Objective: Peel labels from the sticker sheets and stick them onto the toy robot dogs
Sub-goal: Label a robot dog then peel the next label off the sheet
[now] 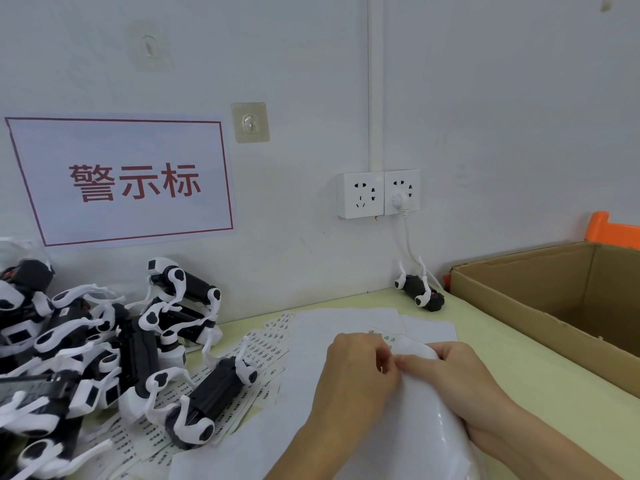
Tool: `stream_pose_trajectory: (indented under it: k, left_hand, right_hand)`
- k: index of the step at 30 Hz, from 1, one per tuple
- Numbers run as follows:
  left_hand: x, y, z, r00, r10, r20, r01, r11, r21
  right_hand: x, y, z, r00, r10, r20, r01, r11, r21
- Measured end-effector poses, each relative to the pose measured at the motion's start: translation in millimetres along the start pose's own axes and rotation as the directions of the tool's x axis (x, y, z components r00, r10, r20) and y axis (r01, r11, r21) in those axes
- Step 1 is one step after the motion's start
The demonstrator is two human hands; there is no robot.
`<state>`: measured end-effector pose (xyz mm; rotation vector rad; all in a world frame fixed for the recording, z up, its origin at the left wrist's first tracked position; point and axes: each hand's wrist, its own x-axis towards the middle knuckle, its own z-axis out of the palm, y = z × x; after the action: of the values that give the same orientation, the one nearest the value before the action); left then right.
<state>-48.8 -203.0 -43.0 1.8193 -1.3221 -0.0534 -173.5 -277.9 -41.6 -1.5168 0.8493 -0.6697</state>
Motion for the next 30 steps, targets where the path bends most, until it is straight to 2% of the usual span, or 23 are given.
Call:
stream_pose_trajectory:
  k: [6, 9, 11, 12, 15, 17, 19, 25, 27, 30]
  left_hand:
    - [9.1, -8.5, -8.4, 0.981, -0.19, -0.046, 0.159, 0.911, -0.382]
    - [17.0, -16.2, -17.4, 0.964, -0.24, -0.116, 0.174, 0.896, -0.409]
    - [20.7, -17.8, -24.9, 0.953, -0.251, -0.168, 0.179, 0.916, -0.358]
    - [21.8, -17.0, -29.6, 0.95, -0.275, -0.145, 0.215, 0.919, -0.331]
    - [24.5, -16.1, -47.0, 0.936, -0.34, 0.096, 0.35, 0.855, -0.384]
    - [25.4, -15.8, -58.7, 0.927, -0.266, 0.263, 0.362, 0.815, -0.453]
    - [25.1, -12.4, -65.1, 0.936, -0.19, 0.297, 0.318, 0.817, -0.481]
    - [28.5, -2.4, -65.3, 0.961, -0.12, 0.249, 0.22, 0.879, -0.423]
    - [28.6, 1.2, -61.4, 0.984, -0.119, 0.132, 0.157, 0.931, -0.33]
    - [23.8, 10.2, -48.2, 0.987, -0.016, -0.161, 0.023, 0.999, 0.041]
  right_hand:
    - [4.1, 0.3, -5.5, 0.999, -0.018, 0.05, 0.016, 0.999, 0.036]
    - [5.6, -1.1, -9.2, 0.996, -0.032, 0.083, 0.029, 0.999, 0.045]
    - [5.6, -3.2, -12.2, 0.991, -0.047, 0.122, 0.041, 0.997, 0.059]
    - [4.8, -4.6, -13.9, 0.987, -0.059, 0.148, 0.049, 0.996, 0.071]
    - [3.4, -10.5, -19.2, 0.972, -0.097, 0.214, 0.076, 0.992, 0.103]
    - [3.5, -14.9, -24.6, 0.96, -0.123, 0.252, 0.101, 0.99, 0.101]
    - [2.3, -19.1, -30.2, 0.947, -0.152, 0.283, 0.131, 0.987, 0.092]
    - [0.3, -23.9, -39.8, 0.934, -0.176, 0.312, 0.175, 0.984, 0.031]
    - [0.0, -23.9, -39.0, 0.94, -0.19, 0.282, 0.19, 0.981, 0.027]
    - [0.0, -22.9, -34.6, 0.96, -0.206, 0.19, 0.206, 0.978, 0.016]
